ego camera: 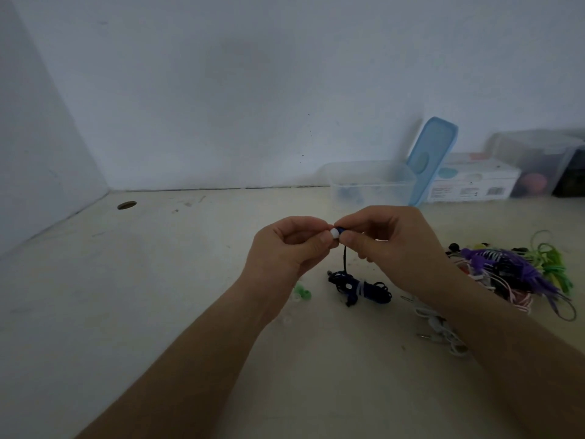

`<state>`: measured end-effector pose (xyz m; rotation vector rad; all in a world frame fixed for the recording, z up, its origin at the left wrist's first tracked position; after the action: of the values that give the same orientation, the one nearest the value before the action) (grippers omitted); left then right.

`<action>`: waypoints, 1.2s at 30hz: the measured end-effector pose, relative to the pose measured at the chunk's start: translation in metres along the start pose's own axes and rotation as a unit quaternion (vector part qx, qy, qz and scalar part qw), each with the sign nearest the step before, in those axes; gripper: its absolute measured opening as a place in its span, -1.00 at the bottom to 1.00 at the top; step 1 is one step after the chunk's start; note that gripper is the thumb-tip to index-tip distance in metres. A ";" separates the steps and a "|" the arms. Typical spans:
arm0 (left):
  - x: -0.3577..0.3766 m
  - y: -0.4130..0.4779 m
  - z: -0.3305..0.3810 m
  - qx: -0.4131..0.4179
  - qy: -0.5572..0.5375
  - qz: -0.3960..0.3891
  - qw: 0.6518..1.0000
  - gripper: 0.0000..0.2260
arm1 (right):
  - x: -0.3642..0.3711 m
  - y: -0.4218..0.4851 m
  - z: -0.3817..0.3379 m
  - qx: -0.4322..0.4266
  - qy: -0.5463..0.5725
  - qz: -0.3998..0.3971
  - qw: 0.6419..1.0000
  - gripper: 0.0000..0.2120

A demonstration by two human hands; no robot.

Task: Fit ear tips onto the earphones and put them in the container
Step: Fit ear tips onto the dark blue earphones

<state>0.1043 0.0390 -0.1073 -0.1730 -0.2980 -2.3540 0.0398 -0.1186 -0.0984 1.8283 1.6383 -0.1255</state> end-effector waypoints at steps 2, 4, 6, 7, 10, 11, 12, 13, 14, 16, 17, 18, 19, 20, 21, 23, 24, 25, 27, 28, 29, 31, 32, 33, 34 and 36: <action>0.000 0.001 0.000 -0.004 -0.015 -0.005 1.000 -0.88 | 0.000 0.000 -0.001 -0.002 0.010 0.000 1.000 -0.90; 0.000 0.001 -0.001 -0.009 -0.032 -0.010 0.999 -0.88 | -0.001 0.000 -0.001 -0.001 0.028 -0.001 1.000 -0.88; 0.001 0.001 0.000 -0.011 -0.049 -0.017 0.999 -0.86 | -0.002 0.000 -0.001 0.001 0.045 -0.005 0.999 -0.87; 0.002 0.001 0.000 -0.013 -0.056 -0.021 0.998 -0.84 | -0.002 0.000 0.000 0.002 0.046 -0.007 0.999 -0.87; 0.002 0.002 -0.001 -0.020 -0.075 -0.026 0.997 -0.85 | -0.003 0.001 0.000 0.001 0.042 -0.017 0.999 -0.85; 0.001 0.002 -0.002 -0.022 -0.079 -0.025 0.996 -0.86 | -0.003 0.001 0.000 -0.001 0.042 -0.018 0.999 -0.84; 0.001 0.002 -0.002 -0.022 -0.081 -0.024 0.996 -0.87 | -0.003 0.001 0.000 -0.003 0.043 -0.017 0.999 -0.84; 0.000 0.002 -0.002 -0.019 -0.077 -0.023 0.997 -0.87 | -0.003 0.000 0.000 -0.005 0.041 -0.017 0.999 -0.84; 0.000 0.002 -0.002 -0.013 -0.063 -0.022 0.998 -0.86 | -0.002 0.000 -0.001 -0.007 0.037 -0.016 0.999 -0.85; -0.001 0.001 0.000 0.003 -0.011 -0.017 1.000 -0.81 | 0.000 0.000 -0.003 -0.009 0.029 -0.015 0.999 -0.86; -0.001 0.001 0.002 0.009 0.012 -0.016 1.000 -0.79 | 0.001 0.000 -0.003 -0.007 0.030 -0.015 0.999 -0.87; -0.001 0.001 0.002 0.012 0.024 -0.016 1.000 -0.80 | 0.001 0.000 -0.003 -0.004 0.036 -0.016 0.999 -0.87; -0.001 0.001 0.002 0.012 0.024 -0.017 1.000 -0.82 | 0.001 0.000 -0.003 0.000 0.044 -0.022 0.999 -0.86; 0.000 0.001 0.001 0.010 0.018 -0.020 1.000 -0.86 | 0.001 -0.001 -0.003 0.005 0.057 -0.032 0.998 -0.83; 0.000 0.001 0.001 0.007 0.012 -0.024 1.000 -0.88 | 0.001 -0.001 -0.003 0.011 0.073 -0.044 0.996 -0.78; 0.002 0.002 0.000 -0.002 -0.001 -0.032 0.999 -0.89 | 0.000 -0.001 -0.002 0.018 0.097 -0.064 0.993 -0.74; 0.003 0.001 0.000 -0.005 -0.012 -0.036 0.999 -0.88 | 0.000 0.000 -0.002 0.016 0.101 -0.067 0.993 -0.75; 0.003 0.001 0.000 -0.006 -0.022 -0.038 0.999 -0.87 | -0.001 0.000 -0.002 0.013 0.102 -0.068 0.992 -0.76; 0.002 0.001 0.001 -0.005 -0.029 -0.041 0.999 -0.80 | -0.002 0.001 -0.002 0.006 0.106 -0.063 0.992 -0.79; 0.002 0.001 0.002 -0.006 -0.031 -0.042 0.999 -0.78 | -0.002 0.001 -0.002 0.003 0.108 -0.058 0.992 -0.80; 0.001 0.001 0.002 -0.009 -0.033 -0.041 0.999 -0.76 | -0.002 0.001 -0.002 0.000 0.110 -0.056 0.992 -0.81; 0.000 0.000 0.001 -0.019 -0.038 -0.038 0.998 -0.75 | -0.002 0.000 -0.001 -0.006 0.109 -0.058 0.992 -0.81; 0.000 0.000 0.001 -0.025 -0.041 -0.037 0.998 -0.75 | -0.001 0.000 -0.001 -0.009 0.106 -0.060 0.993 -0.81; -0.001 0.000 0.001 -0.030 -0.044 -0.036 0.998 -0.76 | 0.000 0.000 -0.001 -0.011 0.102 -0.062 0.993 -0.81; -0.001 0.000 0.001 -0.036 -0.046 -0.035 0.998 -0.76 | 0.000 0.000 -0.001 -0.013 0.097 -0.065 0.993 -0.80; -0.003 0.000 0.000 -0.047 -0.044 -0.034 0.997 -0.76 | 0.001 0.001 -0.002 -0.015 0.094 -0.071 0.993 -0.80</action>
<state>0.1066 0.0408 -0.1078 -0.3186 -0.2382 -2.4326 0.0402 -0.1168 -0.0968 1.7435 1.8899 0.0101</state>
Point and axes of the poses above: each hand's wrist, its own y-axis towards the middle knuckle, its own x-axis out of the palm, z = x × y, the point moved 3 cm from there along y, towards the middle knuckle, and after that the axes turned 14 degrees about -z, right-handed, at the moved point
